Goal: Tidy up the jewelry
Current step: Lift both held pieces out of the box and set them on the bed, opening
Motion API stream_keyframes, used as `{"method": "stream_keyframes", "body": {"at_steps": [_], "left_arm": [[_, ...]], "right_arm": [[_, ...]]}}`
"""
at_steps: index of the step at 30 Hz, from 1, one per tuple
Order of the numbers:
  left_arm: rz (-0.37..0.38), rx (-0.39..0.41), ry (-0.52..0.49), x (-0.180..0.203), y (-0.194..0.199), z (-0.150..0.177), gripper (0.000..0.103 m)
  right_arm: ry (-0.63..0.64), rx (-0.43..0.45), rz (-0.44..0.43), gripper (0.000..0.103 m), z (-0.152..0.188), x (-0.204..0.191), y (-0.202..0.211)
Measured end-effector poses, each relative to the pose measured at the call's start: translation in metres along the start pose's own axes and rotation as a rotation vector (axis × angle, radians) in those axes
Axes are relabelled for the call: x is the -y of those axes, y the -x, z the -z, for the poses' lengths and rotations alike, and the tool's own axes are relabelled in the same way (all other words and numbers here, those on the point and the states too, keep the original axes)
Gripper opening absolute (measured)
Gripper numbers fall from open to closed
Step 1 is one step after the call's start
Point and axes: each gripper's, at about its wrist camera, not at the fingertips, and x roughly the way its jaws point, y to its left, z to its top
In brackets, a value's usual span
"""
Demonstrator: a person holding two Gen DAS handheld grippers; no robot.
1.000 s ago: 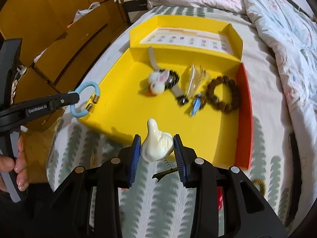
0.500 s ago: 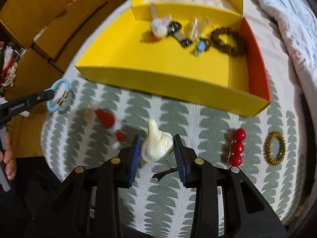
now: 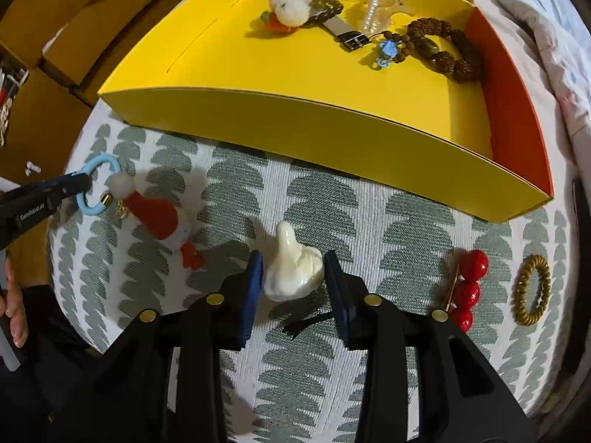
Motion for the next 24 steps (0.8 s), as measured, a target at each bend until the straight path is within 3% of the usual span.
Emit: {"method": "stream_keyframes", "body": {"at_steps": [6, 9, 12, 18, 21, 24], "left_arm": [[-0.014, 0.008, 0.004, 0.001, 0.002, -0.003, 0.015], [-0.035, 0.046, 0.002, 0.004, 0.012, -0.002, 0.036], [-0.042, 0.072, 0.004, 0.006, 0.02, -0.003, 0.039], [0.067, 0.163, -0.014, 0.024, 0.052, -0.008, 0.039], [0.113, 0.188, -0.023, 0.037, 0.062, -0.017, 0.039], [0.159, 0.212, -0.041, 0.049, 0.067, -0.035, 0.048]], "right_arm": [[0.016, 0.003, 0.043, 0.039, -0.003, -0.005, 0.0], [0.022, 0.02, 0.048, 0.044, -0.004, -0.006, 0.008], [0.02, 0.053, 0.042, 0.049, -0.005, -0.004, 0.023], [-0.03, 0.201, -0.015, 0.051, -0.02, 0.007, 0.069], [-0.064, 0.254, -0.019, 0.057, -0.027, 0.015, 0.081], [-0.098, 0.279, -0.039, 0.06, -0.04, 0.034, 0.088]]}}
